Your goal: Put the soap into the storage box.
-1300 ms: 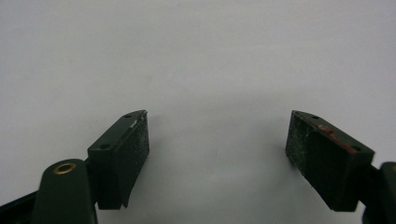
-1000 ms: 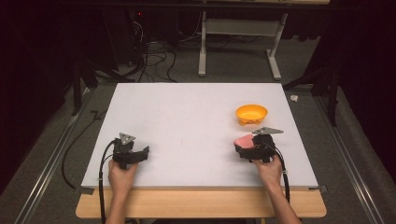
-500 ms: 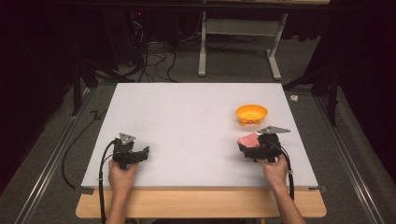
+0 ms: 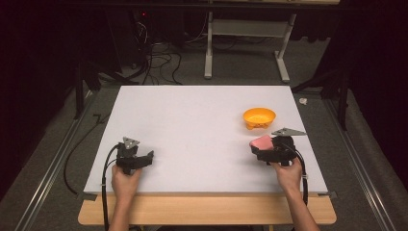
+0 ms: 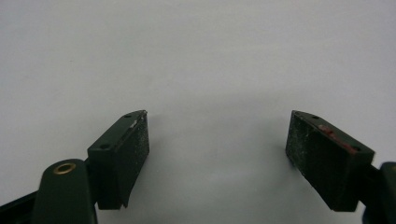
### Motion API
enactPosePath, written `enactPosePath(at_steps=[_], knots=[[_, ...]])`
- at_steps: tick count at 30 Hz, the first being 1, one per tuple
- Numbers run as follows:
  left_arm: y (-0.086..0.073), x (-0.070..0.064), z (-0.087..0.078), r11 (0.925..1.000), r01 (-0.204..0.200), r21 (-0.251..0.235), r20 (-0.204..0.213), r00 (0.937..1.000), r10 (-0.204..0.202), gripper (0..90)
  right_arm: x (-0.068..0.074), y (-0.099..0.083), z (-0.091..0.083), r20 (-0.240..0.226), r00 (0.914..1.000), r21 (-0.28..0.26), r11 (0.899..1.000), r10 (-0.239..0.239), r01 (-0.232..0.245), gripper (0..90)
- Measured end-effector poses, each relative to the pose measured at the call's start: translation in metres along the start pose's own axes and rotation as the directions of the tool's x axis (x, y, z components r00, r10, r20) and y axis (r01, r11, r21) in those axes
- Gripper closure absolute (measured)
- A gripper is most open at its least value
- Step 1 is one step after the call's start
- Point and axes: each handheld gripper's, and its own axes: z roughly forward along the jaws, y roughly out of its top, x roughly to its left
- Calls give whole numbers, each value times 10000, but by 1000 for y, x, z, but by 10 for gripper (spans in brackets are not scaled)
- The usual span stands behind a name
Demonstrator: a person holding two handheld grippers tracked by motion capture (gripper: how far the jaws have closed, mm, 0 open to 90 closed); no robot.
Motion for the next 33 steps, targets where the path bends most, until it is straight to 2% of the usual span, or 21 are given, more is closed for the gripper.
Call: enactPosePath(at_steps=[24,33], knots=[[0,0,0,10000,-7,0,-2,10000,7,217,-14,14,-16,77,9999,-226,9997,131,-130,138],[0,0,0,10000,-2,0,2,10000,2,217,-21,26,-21,58,9998,-337,9992,213,-210,138]])
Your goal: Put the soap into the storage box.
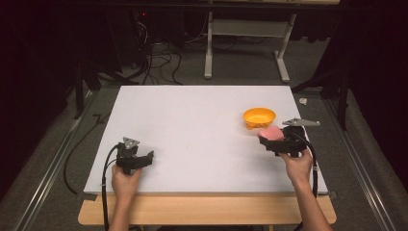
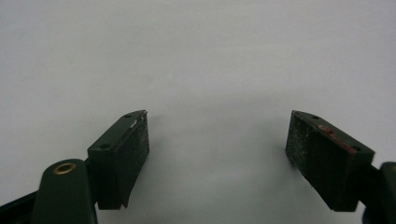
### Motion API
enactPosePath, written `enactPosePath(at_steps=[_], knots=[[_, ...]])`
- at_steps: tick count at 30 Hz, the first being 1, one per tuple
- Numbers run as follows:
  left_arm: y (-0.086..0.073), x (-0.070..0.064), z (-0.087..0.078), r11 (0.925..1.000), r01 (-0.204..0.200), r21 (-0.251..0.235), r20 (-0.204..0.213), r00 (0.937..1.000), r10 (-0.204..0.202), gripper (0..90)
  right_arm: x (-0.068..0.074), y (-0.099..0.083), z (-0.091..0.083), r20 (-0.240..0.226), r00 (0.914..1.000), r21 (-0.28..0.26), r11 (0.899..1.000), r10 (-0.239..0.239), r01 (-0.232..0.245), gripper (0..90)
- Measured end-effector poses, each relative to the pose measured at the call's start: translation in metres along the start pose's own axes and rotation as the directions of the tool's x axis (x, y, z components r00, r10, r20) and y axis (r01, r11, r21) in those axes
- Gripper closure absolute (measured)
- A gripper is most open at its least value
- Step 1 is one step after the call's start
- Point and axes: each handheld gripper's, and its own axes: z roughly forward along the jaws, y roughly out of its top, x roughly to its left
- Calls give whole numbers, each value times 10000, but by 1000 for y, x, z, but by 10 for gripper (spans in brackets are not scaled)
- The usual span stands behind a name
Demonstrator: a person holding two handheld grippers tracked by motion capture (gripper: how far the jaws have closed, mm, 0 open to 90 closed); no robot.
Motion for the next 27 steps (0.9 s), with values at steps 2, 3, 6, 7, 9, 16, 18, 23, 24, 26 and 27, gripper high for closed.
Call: enactPosePath(at_steps=[2,3,6,7,9,16,18,23,24,26,27], knots=[[0,0,0,10000,1,18,15,10000,-1,217,-1,2,0,-22,10000,-13,10000,-12,12,138],[0,0,0,10000,3,19,16,10000,-3,217,-2,3,0,-62,10000,-7,10000,54,-54,138],[0,0,0,10000,-26,16,-1,10000,26,217,-4,6,0,-126,9999,12,10000,96,-96,138],[0,0,0,10000,-26,16,-1,10000,26,217,-4,6,0,-126,9999,12,10000,96,-96,138],[0,0,0,10000,-26,17,-4,10000,26,217,-6,9,1,-163,9997,31,9998,190,-190,138],[0,0,0,10000,-25,16,-4,10000,25,217,-11,16,0,-113,9998,-6,9998,186,-186,138],[0,0,0,10000,-30,15,-5,10000,30,217,-13,18,1,-69,9997,7,9998,219,-219,138],[0,0,0,10000,-20,34,20,10000,20,217,-16,22,3,23,9997,36,9997,252,-253,138],[0,0,0,10000,-20,19,8,10000,20,217,-17,24,4,77,9997,36,9997,251,-252,138],[0,0,0,10000,-23,18,0,10000,23,217,-19,26,6,82,9996,84,9996,287,-287,138],[0,0,0,10000,-23,18,0,10000,23,217,-19,26,7,86,9996,79,9996,265,-265,138]])
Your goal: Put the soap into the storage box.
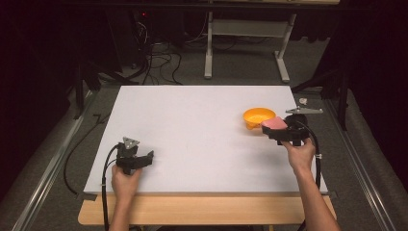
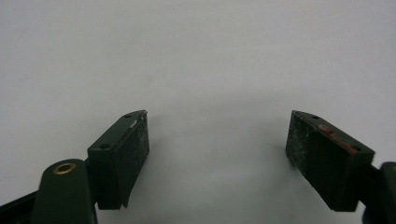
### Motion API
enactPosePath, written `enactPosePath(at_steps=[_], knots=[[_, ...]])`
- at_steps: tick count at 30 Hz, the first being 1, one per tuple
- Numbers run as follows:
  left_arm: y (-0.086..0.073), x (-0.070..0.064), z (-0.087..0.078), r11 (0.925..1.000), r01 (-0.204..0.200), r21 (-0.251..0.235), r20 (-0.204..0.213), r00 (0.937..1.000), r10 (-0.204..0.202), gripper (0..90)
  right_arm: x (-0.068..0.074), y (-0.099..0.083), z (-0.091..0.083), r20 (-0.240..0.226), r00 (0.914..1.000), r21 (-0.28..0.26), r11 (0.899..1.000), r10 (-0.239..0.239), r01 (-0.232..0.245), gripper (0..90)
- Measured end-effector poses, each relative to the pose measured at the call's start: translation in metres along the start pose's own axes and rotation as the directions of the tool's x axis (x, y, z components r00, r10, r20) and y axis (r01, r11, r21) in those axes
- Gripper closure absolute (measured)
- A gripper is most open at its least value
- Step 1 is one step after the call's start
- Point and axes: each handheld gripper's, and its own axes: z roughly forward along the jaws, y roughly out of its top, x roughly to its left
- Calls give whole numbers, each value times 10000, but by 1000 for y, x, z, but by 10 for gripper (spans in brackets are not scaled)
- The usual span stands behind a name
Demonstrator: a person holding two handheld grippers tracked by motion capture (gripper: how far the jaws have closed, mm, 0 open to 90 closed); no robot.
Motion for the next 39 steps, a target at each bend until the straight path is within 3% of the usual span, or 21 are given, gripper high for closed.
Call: enactPosePath(at_steps=[39], knots=[[0,0,0,10000,35,3,17,10000,-35,216,-7,38,29,445,9990,652,9979,-89,59,138]])
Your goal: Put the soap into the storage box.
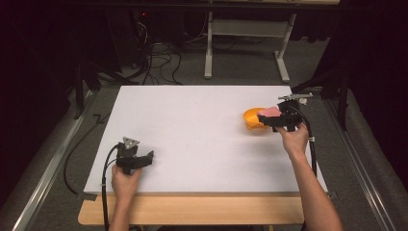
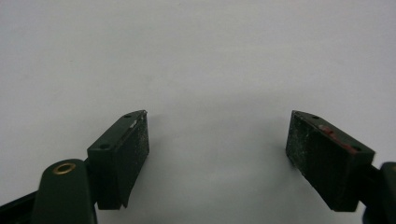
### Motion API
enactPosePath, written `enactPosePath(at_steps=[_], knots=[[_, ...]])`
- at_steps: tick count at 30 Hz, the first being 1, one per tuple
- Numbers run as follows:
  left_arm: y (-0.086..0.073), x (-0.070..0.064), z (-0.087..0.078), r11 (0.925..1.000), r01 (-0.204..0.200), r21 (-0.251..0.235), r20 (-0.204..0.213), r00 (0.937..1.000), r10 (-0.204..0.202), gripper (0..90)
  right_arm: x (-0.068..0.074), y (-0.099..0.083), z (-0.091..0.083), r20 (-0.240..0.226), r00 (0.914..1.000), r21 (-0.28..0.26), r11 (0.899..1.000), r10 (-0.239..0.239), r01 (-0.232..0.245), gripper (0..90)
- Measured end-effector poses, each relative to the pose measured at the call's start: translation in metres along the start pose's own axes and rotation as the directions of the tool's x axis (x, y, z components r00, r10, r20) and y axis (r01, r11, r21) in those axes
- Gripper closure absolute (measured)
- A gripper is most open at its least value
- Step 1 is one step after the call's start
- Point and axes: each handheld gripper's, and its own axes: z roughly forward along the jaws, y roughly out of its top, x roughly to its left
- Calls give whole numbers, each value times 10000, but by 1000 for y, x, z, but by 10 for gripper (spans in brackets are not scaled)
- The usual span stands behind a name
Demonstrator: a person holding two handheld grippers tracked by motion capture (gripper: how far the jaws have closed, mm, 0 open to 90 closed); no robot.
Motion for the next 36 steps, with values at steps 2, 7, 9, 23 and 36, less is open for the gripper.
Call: enactPosePath(at_steps=[2,7,9,23,36], knots=[[0,0,0,10000,2,1,3,10000,-2,216,-1,2,1,40,10000,44,10000,-8,8,138],[0,0,0,10000,11,6,11,10000,-11,216,-3,7,5,130,9999,79,10000,7,-8,138],[0,0,0,10000,13,4,10,10000,-13,216,-3,8,5,147,9999,64,10000,14,-15,138],[0,0,0,10000,5,5,7,10000,-5,216,-6,22,20,386,9991,292,9994,154,-165,138],[0,0,0,10000,10,6,6,10000,-10,216,-6,28,39,604,9980,554,9982,189,-223,138]])
